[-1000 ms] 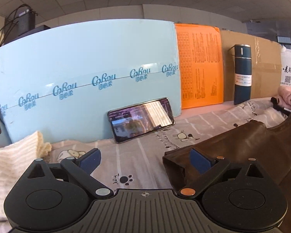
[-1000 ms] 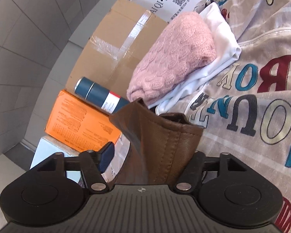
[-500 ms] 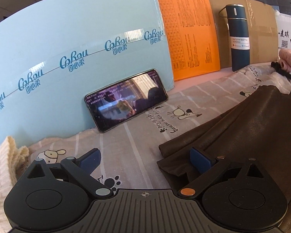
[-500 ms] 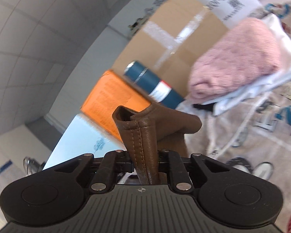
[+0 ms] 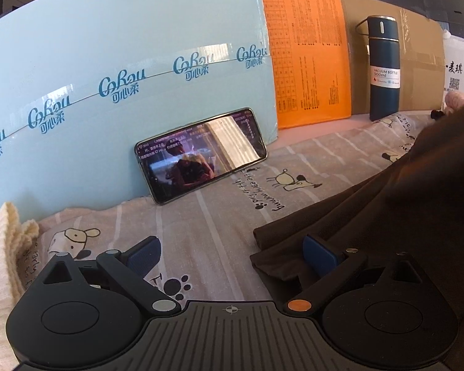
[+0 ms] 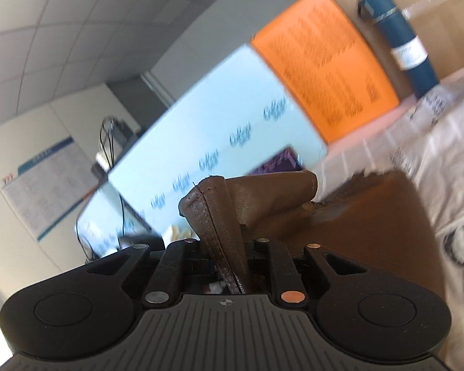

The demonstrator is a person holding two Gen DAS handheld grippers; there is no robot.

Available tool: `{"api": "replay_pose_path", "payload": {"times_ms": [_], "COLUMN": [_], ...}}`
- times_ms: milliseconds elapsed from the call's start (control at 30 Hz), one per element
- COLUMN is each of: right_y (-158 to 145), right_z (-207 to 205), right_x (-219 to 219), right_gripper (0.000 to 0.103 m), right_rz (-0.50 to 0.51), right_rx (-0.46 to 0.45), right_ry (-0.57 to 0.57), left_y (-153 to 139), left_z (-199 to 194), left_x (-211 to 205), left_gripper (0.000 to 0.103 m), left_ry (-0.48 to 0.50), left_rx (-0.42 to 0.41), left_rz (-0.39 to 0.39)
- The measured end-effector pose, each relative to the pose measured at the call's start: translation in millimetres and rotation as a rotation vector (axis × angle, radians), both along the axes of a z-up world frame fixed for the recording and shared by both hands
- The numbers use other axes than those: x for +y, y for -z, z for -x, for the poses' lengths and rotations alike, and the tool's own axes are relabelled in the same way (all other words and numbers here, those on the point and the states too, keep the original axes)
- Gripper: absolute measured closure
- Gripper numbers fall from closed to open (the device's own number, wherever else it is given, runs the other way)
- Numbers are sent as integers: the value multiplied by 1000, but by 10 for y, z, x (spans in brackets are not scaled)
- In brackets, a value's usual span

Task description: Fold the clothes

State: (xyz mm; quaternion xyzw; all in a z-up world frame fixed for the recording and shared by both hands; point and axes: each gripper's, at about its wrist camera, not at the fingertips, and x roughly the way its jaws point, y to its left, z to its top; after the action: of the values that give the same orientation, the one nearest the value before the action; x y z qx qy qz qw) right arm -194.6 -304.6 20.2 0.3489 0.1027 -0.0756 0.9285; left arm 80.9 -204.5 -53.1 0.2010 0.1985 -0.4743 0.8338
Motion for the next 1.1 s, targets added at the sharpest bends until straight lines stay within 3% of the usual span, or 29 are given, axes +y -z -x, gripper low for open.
{"api": "replay_pose_path", "payload": {"times_ms": [133, 233, 267, 333, 400, 533, 633, 700, 800, 900, 1100], "right_y": [141, 191, 197, 208, 236, 237, 62, -25, -126, -97, 37], "right_z": [-120, -160, -175, -188, -223, -218, -50, 77, 270, 367, 318], "right_x": [237, 394, 450, 548, 626, 674, 509, 347, 79, -221, -601], "right_gripper": [86, 57, 42, 37, 24, 22, 22, 17, 15, 15, 15], "right_rz": [77, 156, 186, 226, 240, 258, 242, 240, 240, 197, 182], "right_rx": [84, 123, 132, 142, 150, 157, 67, 20, -36, -10, 77], "right_ry": [-57, -123, -159, -251, -346, -401, -455, -418, -310, -180, -62], "left_y": [-23, -90, -127, -202, -277, -426, -527, -555, -559, -524, -337], "left_z": [-16, -19, -17, -14, -10, -3, 162, 334, 611, 806, 1010], "left_x": [47, 139, 187, 281, 376, 566, 689, 718, 650, 543, 445], "left_gripper": [3, 3, 3, 3, 3, 3, 3, 3, 3, 2, 2], "left_ry": [-6, -24, -31, -45, -59, -87, -48, 2, 88, 209, 127], "left_rx": [11, 24, 41, 77, 112, 184, 222, 220, 177, 175, 58], "left_rz": [30, 88, 114, 167, 219, 324, 391, 404, 354, 270, 106]}}
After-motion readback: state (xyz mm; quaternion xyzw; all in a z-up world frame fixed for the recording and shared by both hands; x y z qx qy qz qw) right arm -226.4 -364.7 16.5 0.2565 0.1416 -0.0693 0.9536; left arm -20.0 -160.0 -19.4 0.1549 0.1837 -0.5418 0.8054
